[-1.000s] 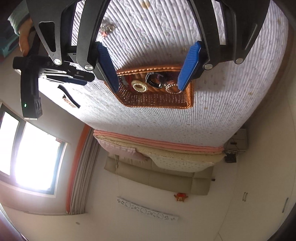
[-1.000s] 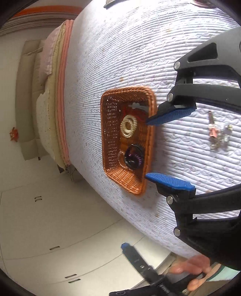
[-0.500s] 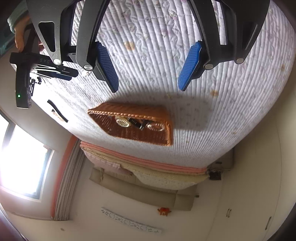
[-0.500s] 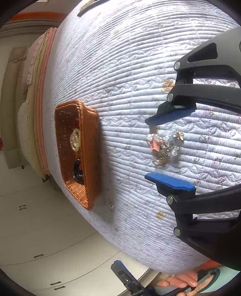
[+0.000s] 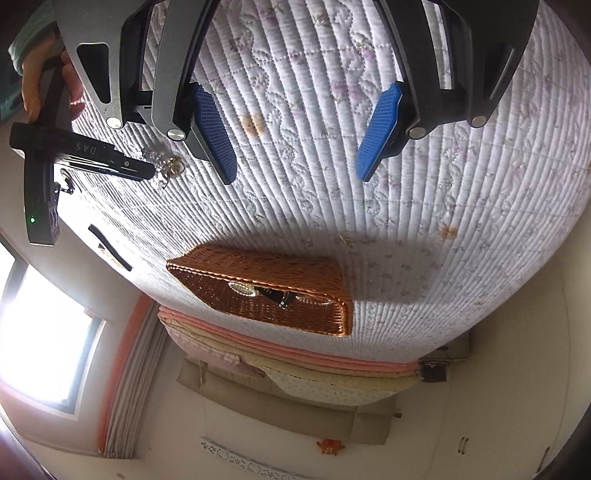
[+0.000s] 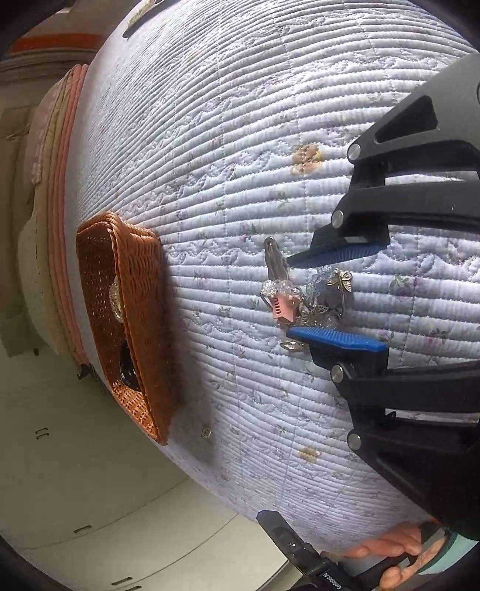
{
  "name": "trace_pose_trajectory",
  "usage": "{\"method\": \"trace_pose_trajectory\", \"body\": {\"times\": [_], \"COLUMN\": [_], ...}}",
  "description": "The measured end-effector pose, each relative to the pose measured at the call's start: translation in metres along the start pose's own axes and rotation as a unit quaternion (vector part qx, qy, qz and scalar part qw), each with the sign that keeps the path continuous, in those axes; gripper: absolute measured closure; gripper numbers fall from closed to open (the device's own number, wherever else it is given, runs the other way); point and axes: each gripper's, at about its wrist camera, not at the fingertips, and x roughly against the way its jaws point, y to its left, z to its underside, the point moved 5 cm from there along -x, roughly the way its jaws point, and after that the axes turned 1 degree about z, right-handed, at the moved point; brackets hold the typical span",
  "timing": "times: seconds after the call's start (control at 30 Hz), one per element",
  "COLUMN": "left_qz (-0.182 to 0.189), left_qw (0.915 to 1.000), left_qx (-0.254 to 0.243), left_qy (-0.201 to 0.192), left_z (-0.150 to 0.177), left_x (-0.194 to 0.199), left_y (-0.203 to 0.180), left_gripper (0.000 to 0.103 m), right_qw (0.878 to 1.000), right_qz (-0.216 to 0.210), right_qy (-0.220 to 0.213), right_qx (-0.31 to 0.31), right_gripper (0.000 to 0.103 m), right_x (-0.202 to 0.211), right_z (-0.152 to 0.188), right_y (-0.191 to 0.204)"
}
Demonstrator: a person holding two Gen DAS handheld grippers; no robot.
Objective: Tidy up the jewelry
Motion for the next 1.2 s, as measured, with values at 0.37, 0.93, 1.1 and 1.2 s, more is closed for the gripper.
{"method": "trace_pose_trajectory", "body": {"times": [0.37, 0.93, 1.1, 1.2], "left_qz": [0.001, 0.023, 0.026, 0.031], "left_qw": [0.9998, 0.9988, 0.9988, 0.9989], "left_qx": [0.016, -0.030, -0.025, -0.014], "left_qy": [0.005, 0.032, 0.033, 0.033], "left_z": [-0.005, 0.002, 0.003, 0.004], "left_x": [-0.009, -0.027, -0.027, -0.026], "left_y": [0.009, -0.030, -0.028, -0.023], "left_gripper": [0.038, 0.041, 0.041, 0.041], "right_qw": [1.000, 1.000, 0.999, 0.998], "right_qz": [0.006, -0.009, -0.041, -0.048], "right_qy": [0.003, -0.021, -0.005, 0.007], "right_qx": [0.014, 0.003, -0.024, -0.035], "right_gripper": [0.098, 0.099, 0.099, 0.092], "right_x": [-0.005, 0.010, 0.005, 0.000], "right_z": [-0.001, -0.007, -0.005, -0.004], "right_y": [0.005, -0.001, -0.003, -0.007]}}
